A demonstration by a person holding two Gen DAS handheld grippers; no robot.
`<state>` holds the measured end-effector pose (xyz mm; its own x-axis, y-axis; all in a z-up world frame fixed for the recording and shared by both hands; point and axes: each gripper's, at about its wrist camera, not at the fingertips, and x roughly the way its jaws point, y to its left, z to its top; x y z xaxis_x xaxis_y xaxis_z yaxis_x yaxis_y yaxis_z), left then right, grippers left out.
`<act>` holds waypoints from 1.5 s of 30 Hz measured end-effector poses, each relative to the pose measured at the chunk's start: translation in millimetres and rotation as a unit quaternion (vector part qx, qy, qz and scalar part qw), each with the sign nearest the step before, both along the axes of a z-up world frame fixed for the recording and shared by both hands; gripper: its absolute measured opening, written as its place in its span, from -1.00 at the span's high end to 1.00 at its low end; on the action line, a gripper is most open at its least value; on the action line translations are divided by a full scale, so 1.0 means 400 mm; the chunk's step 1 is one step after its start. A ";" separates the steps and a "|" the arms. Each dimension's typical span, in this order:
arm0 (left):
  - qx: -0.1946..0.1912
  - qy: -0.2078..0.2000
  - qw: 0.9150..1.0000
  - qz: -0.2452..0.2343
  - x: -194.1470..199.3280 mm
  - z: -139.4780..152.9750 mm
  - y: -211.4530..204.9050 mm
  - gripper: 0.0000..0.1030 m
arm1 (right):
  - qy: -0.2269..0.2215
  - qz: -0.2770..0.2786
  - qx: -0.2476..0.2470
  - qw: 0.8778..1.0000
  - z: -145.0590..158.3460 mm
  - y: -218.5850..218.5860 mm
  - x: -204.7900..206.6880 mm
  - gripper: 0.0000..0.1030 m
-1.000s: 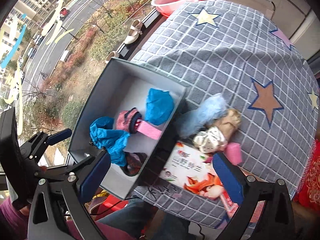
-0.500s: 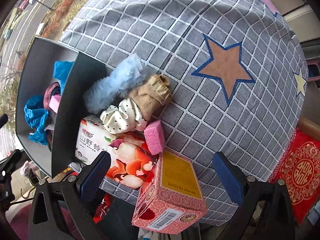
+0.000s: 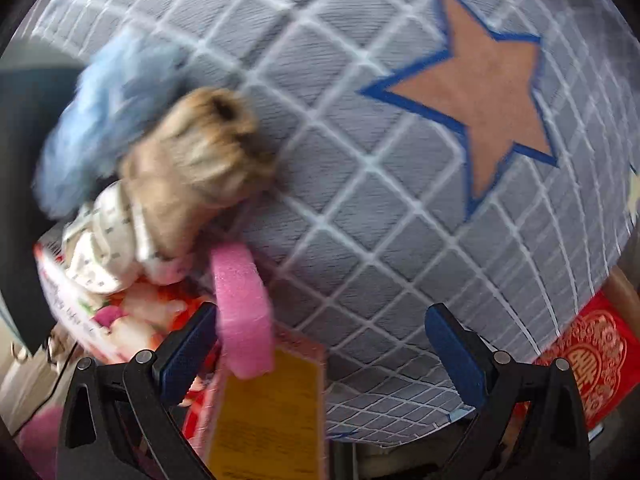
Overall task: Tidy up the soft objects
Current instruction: 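Grasp another pink foam block with the right tool while the left tool grasps the beige sock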
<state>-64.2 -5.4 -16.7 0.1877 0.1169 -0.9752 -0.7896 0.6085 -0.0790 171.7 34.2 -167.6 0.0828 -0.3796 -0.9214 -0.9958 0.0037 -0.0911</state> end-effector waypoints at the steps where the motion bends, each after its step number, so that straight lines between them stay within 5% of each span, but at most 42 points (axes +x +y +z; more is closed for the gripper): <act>1: -0.001 0.001 1.000 -0.002 0.009 -0.002 0.000 -0.65 | -0.040 -0.019 0.019 0.999 0.012 -0.005 0.050 -0.99; 3: -0.004 0.004 1.000 -0.007 0.027 -0.006 0.003 -0.65 | -0.085 -0.055 0.044 0.994 0.037 -0.024 0.139 -0.99; 8: -0.007 0.013 1.000 -0.011 0.065 -0.011 0.008 -0.65 | 0.068 -0.117 0.067 0.989 0.038 -0.082 0.188 -0.99; 15: -0.001 0.036 0.999 -0.007 0.087 -0.007 0.002 -0.65 | 0.135 -0.062 0.057 0.987 -0.033 -0.056 0.065 -0.99; 22: -0.004 0.046 0.999 -0.014 0.139 -0.020 -0.002 -0.65 | 0.118 -0.007 0.030 0.993 -0.077 -0.050 0.019 -0.99; 25: -0.001 0.044 0.999 -0.028 0.182 -0.026 0.001 -0.65 | 0.057 -0.011 0.055 0.997 -0.060 -0.050 0.049 -0.99; 28: -0.002 0.044 0.998 -0.044 0.228 -0.043 0.008 -0.65 | 0.021 -0.065 0.070 0.995 -0.062 -0.083 0.140 -0.99; 34: -0.012 0.054 0.995 -0.083 0.354 -0.108 0.045 -0.65 | 0.024 -0.187 0.110 0.976 -0.043 -0.208 0.325 -0.84; 37: -0.003 0.070 0.989 -0.129 0.441 -0.147 0.051 -0.65 | 0.021 -0.200 0.140 0.970 -0.009 -0.258 0.353 -0.43; 45: -0.031 0.165 0.949 -0.267 0.589 -0.314 0.056 -0.64 | 0.075 -0.260 0.173 0.947 0.012 -0.425 0.373 -0.43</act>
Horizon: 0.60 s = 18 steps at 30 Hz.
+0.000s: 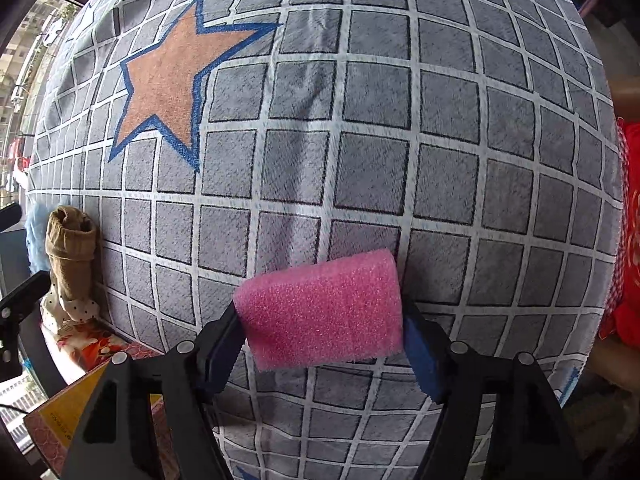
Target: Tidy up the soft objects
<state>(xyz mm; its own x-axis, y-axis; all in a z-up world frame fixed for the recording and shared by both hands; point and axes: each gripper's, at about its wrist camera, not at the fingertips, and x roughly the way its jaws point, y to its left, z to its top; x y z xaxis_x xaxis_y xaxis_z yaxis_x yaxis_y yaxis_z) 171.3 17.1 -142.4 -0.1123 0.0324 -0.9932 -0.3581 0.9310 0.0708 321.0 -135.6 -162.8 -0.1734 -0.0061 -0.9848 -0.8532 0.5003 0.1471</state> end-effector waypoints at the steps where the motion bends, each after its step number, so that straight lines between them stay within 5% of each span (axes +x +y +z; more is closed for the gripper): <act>1: -0.006 0.012 1.000 -0.006 0.005 -0.019 0.003 -0.62 | 0.007 -0.006 0.007 1.000 -0.002 -0.018 -0.005 -0.46; 7: -0.017 0.061 0.998 -0.026 0.025 -0.093 0.005 -0.28 | 0.003 -0.012 0.019 1.000 0.019 -0.009 0.052 -0.57; 9: -0.013 0.067 0.997 -0.034 0.031 -0.100 0.001 0.24 | -0.020 0.008 0.018 1.000 0.003 0.015 -0.003 -0.57; 11: -0.023 0.058 0.998 -0.025 0.034 -0.092 0.008 0.49 | -0.036 0.021 0.016 0.999 0.006 0.029 -0.027 -0.51; 13: -0.037 0.034 0.999 -0.003 0.033 -0.071 0.022 0.55 | -0.048 0.021 0.019 0.998 0.016 0.029 -0.038 -0.39; 18: -0.023 -0.036 0.998 0.038 0.023 0.027 0.060 0.55 | 0.013 -0.044 0.057 0.997 0.047 0.001 0.004 -0.39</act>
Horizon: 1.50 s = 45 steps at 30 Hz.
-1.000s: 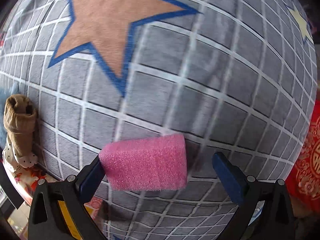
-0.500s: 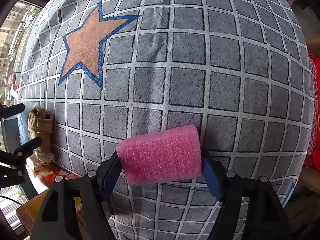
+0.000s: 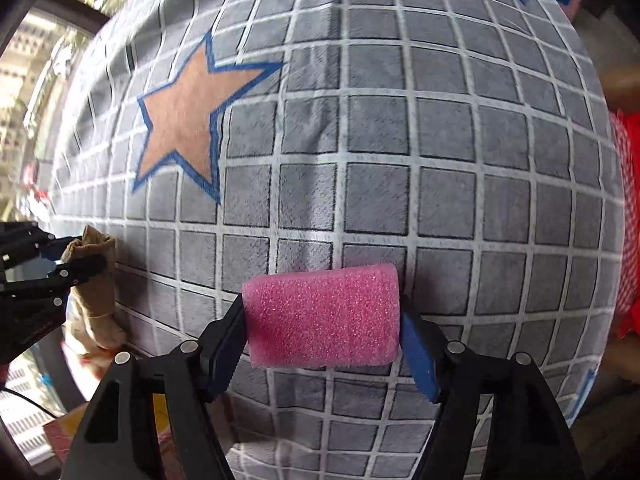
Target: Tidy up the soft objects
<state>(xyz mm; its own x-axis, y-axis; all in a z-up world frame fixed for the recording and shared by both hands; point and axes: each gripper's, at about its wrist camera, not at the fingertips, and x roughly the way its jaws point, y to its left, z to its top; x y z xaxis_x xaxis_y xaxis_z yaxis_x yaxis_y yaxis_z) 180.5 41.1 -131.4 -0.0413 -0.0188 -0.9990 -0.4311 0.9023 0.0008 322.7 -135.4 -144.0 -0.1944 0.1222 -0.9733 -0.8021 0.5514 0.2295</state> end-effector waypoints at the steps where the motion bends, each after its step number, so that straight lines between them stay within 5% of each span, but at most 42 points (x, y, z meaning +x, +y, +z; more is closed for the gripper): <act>1: 0.005 -0.014 1.000 0.006 -0.001 0.021 0.005 0.55 | 0.009 -0.012 0.006 1.000 0.009 -0.014 0.010 -0.39; 15: 0.004 -0.143 0.990 -0.017 0.043 0.231 -0.139 0.55 | 0.016 -0.089 0.044 0.995 0.114 -0.130 0.062 -0.39; 25: -0.022 -0.224 0.969 -0.101 0.065 0.349 -0.340 0.55 | -0.011 -0.139 0.044 0.989 0.162 -0.229 0.011 -0.39; 39: -0.060 -0.252 0.941 -0.217 -0.104 0.421 -0.599 0.55 | -0.036 -0.161 0.018 0.986 0.216 -0.355 -0.149 -0.39; 45: -0.062 -0.247 0.940 -0.228 -0.207 0.421 -0.620 0.55 | -0.033 -0.145 0.007 0.989 0.214 -0.366 -0.237 -0.39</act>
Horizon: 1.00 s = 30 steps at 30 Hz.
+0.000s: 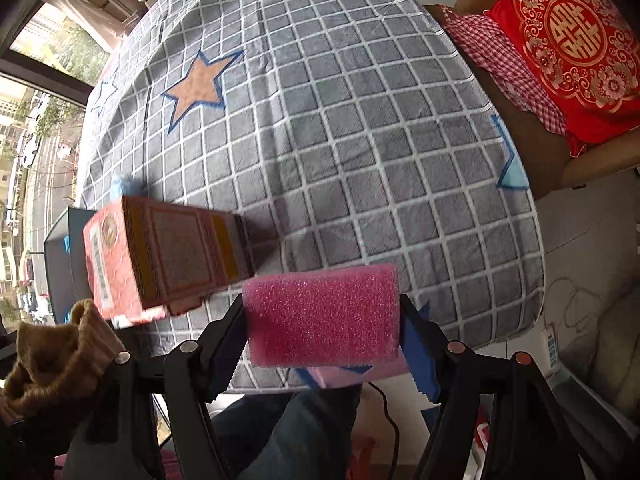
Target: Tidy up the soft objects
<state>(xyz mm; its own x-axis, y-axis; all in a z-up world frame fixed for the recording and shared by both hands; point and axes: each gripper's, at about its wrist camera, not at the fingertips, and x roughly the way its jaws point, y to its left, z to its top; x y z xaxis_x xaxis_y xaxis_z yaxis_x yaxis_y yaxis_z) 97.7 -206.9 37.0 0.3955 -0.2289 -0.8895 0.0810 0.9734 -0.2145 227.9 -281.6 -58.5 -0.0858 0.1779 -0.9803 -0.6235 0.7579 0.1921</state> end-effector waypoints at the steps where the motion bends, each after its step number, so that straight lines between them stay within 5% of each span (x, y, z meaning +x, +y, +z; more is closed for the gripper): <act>1: 0.002 0.001 1.000 0.001 -0.018 -0.001 0.002 0.55 | 0.001 0.005 -0.001 1.000 0.000 0.001 -0.016 -0.39; 13: 0.004 0.013 0.997 0.071 -0.203 -0.024 0.084 0.55 | 0.019 0.079 -0.007 0.997 -0.002 0.060 -0.204 -0.39; 30: -0.007 0.019 0.980 0.196 -0.374 -0.045 0.205 0.55 | 0.010 0.205 -0.006 0.979 0.028 0.206 -0.384 -0.39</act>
